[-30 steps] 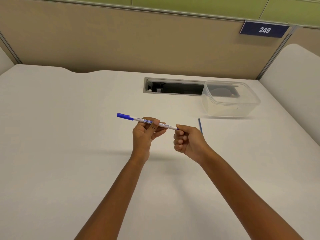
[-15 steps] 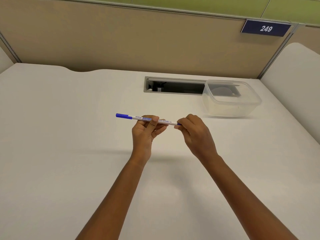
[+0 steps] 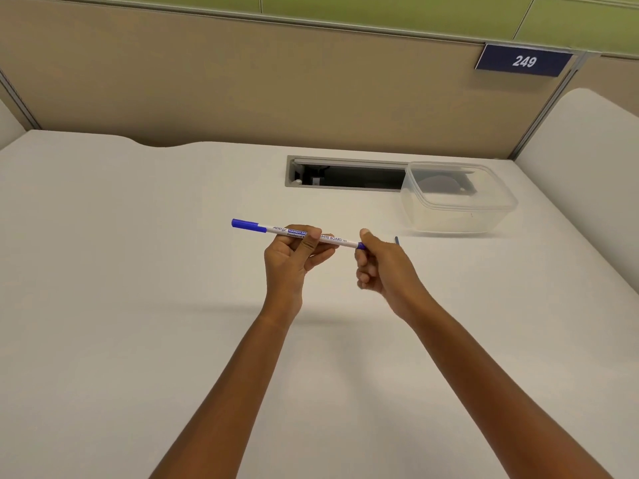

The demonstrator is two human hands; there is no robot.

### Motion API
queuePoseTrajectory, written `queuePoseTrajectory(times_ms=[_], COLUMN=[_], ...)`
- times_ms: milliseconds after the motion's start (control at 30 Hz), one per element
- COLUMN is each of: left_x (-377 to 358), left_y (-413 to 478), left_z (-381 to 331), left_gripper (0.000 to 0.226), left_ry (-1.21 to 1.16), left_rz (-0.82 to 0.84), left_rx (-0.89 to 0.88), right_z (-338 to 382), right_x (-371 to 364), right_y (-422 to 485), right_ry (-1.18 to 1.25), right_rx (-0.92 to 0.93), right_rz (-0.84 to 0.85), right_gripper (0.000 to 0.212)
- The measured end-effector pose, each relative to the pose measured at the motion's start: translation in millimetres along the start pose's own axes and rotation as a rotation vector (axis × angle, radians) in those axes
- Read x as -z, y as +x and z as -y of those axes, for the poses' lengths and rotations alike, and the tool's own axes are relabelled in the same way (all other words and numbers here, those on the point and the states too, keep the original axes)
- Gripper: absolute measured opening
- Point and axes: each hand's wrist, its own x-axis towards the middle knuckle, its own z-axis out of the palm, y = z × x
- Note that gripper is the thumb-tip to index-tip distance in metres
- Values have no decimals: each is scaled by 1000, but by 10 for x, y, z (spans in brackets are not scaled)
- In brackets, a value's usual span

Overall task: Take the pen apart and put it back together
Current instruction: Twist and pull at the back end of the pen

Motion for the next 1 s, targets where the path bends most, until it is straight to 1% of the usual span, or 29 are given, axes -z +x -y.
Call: queuePoseTrajectory(times_ms=[67, 100, 167, 200, 367, 433, 500, 533, 633, 733, 800, 900, 933, 967, 1000], left_x=[8, 13, 19, 19, 2, 3, 2, 2, 4, -3, -20, -31, -27, -22, -18], left_y=[-4, -3, -2, -6, -46, -51, -52, -54, -57, -57, -54, -49, -50, -51, -56], left_z=[-1, -4, -11, -11, -17, -29, -38, -41, -50, -63, -69, -63, -59, -54, -49], left_gripper=[13, 12, 13, 13, 14, 14, 15, 14, 14, 15, 16, 15, 15, 14, 13], left_ry=[-17, -26, -39, -42, -54, -61, -62, -63, -63, -59, -47, -3, 5, 6, 1], left_rz=[-36, -51, -68, -73, -67, -55, -44, -39, -16, 1, 8, -11, -25, -38, -47], left_rx=[14, 19, 27, 30, 36, 36, 33, 33, 28, 19, 7, -11, -15, -18, -19], right_z=[-50, -84, -140, -156, -129, -108, -91, -85, -59, -7, 5, 43, 57, 70, 74], right_x=[19, 35, 64, 70, 103, 133, 127, 119, 99, 59, 29, 21, 29, 34, 29], right_y=[-34, -42, -55, -56, -36, -33, -44, -51, -56, -66, -71, -66, -60, -61, -65], right_ry=[-324, -426, -549, -612, -983, -1025, -942, -860, -594, -310, -57, 320, 382, 391, 326], right_rx=[261, 385, 542, 600, 932, 989, 941, 873, 597, 388, 204, -128, -192, -218, -197], right_rz=[-129, -164, -171, -176, -286, -272, -229, -201, -112, -35, 22, 144, 180, 196, 171], right_gripper=[41, 32, 12, 8, 11, 12, 14, 17, 26, 41, 43, 45, 47, 48, 48])
